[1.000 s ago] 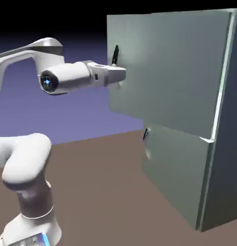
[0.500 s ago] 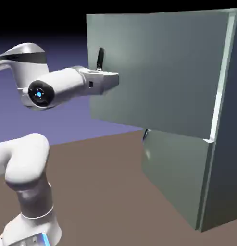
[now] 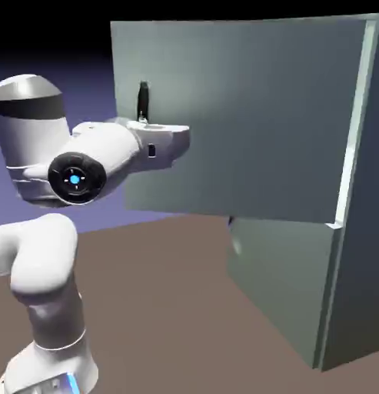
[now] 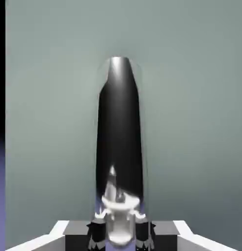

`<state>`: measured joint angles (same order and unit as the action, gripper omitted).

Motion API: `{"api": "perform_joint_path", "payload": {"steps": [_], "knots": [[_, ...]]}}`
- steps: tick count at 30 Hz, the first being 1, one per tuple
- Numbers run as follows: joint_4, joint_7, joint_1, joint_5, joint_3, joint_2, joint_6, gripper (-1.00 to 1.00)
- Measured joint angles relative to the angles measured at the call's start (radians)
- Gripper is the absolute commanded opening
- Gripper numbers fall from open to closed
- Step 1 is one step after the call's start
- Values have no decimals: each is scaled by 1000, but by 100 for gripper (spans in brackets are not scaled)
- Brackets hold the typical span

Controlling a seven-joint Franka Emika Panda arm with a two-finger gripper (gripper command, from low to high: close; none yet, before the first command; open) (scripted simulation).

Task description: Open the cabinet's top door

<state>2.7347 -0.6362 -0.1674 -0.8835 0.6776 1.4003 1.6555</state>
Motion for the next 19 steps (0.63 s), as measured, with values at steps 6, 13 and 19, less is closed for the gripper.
{"api": "perform_joint_path", "payload": {"steps": [6,13,19], "knots": [[-205,-17,176,149,208,-101,-200,-100],[-459,-8,418,255,389,-166,-403,-100],[-659,19,612,304,497,-182,-547,100]]}}
